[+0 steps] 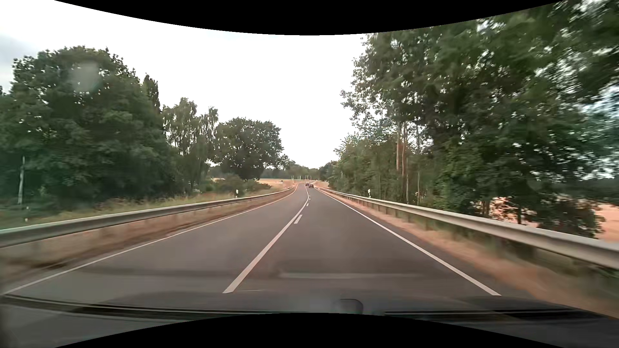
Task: Follow the waypoints while adhering to traffic rules and regulations
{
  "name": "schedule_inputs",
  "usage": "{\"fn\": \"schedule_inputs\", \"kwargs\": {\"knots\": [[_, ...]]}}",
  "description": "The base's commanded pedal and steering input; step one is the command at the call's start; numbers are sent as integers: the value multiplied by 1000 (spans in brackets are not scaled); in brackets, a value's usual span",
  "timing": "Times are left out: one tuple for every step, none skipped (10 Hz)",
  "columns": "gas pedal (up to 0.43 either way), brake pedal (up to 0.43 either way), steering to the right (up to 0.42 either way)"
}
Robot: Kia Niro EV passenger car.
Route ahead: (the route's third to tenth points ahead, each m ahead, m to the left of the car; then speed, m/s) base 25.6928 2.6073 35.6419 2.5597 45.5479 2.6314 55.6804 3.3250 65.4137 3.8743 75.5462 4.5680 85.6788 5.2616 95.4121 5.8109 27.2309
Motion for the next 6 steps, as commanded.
{"fn": "schedule_inputs", "kwargs": {"knots": [[118, 0, -9], [118, 0, -9], [118, 0, -9], [118, 0, -9], [118, 0, -9], [118, 0, -8]]}}
